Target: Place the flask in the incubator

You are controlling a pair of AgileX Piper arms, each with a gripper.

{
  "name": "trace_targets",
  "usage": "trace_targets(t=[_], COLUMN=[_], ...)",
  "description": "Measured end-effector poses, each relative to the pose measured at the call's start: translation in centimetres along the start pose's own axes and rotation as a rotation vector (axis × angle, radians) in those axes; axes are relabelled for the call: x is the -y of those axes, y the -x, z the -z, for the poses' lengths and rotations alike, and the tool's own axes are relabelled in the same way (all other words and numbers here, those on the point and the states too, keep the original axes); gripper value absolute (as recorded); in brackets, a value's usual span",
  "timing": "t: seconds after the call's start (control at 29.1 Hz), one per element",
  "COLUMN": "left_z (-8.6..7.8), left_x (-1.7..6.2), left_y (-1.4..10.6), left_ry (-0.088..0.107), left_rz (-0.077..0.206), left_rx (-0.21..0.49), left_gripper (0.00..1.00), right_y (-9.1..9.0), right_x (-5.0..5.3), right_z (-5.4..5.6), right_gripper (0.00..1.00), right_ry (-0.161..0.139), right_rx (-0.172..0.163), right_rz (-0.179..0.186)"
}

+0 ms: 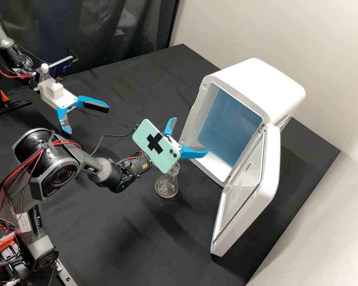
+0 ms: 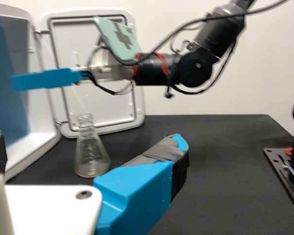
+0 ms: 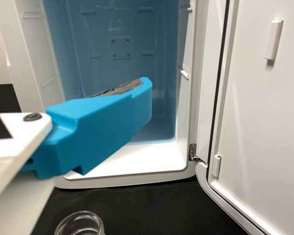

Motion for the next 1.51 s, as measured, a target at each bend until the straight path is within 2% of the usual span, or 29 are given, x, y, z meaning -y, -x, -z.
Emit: trace_targets(t=[0.07, 0.24, 0.45, 0.58, 0.83, 0.89, 0.96, 1.07, 1.1, 1.14, 1.17, 1.24, 1.27, 1.34, 1.51], left_z=[0.3, 0.9, 1.0, 1.0, 1.0, 1.0, 1.1, 1.3, 1.5, 1.6, 1.7, 2.0, 2.1, 2.1, 2.5], left_x=[-0.01, -0.14, -0.54, -0.68, -0.57, -0.17, 0.10, 0.83, 1.41, 2.27, 2.76, 4.17, 4.52, 4.82, 4.95], left_y=[0.3, 0.7, 0.9, 1.0, 1.0, 1.0, 1.0, 0.7, 0.4, -0.1, -0.3, -0.6, -0.7, -0.8, -1.0], left_ry=[0.010, 0.016, 0.038, 0.029, 0.029, 0.033, 0.027, -0.007, -0.017, -0.021, -0.023, -0.026, -0.030, -0.027, -0.016], left_rz=[-0.001, -0.006, -0.031, -0.041, -0.036, -0.020, -0.009, 0.016, 0.028, 0.043, 0.062, 0.122, 0.135, 0.146, 0.147], left_rx=[-0.009, -0.029, -0.029, -0.020, -0.018, -0.023, -0.025, -0.030, -0.032, -0.032, -0.036, -0.047, -0.049, -0.053, -0.075], left_gripper=[1.00, 1.00, 1.00, 1.00, 1.00, 1.00, 1.00, 1.00, 1.00, 1.00, 1.00, 1.00, 1.00, 1.00, 1.00], right_y=[0.0, 0.0, 0.0, 0.0, 0.0, 0.0, 0.0, 0.0, 0.0, 0.0, 0.0, 0.0, 0.0, 0.0, 0.0], right_x=[0.0, 0.0, 0.0, 0.0, 0.0, 0.0, 0.0, 0.0, 0.0, 0.0, 0.0, 0.0, 0.0, 0.0, 0.0], right_z=[0.0, 0.0, 0.0, 0.0, 0.0, 0.0, 0.0, 0.0, 0.0, 0.0, 0.0, 0.0, 0.0, 0.0, 0.0], right_gripper=[1.00, 1.00, 1.00, 1.00, 1.00, 1.00, 1.00, 1.00, 1.00, 1.00, 1.00, 1.00, 1.00, 1.00, 1.00], right_ry=[0.000, 0.000, 0.000, 0.000, 0.000, 0.000, 0.000, 0.000, 0.000, 0.000, 0.000, 0.000, 0.000, 0.000, 0.000], right_rx=[0.000, 0.000, 0.000, 0.000, 0.000, 0.000, 0.000, 0.000, 0.000, 0.000, 0.000, 0.000, 0.000, 0.000, 0.000], right_rz=[0.000, 0.000, 0.000, 0.000, 0.000, 0.000, 0.000, 0.000, 0.000, 0.000, 0.000, 0.000, 0.000, 0.000, 0.000])
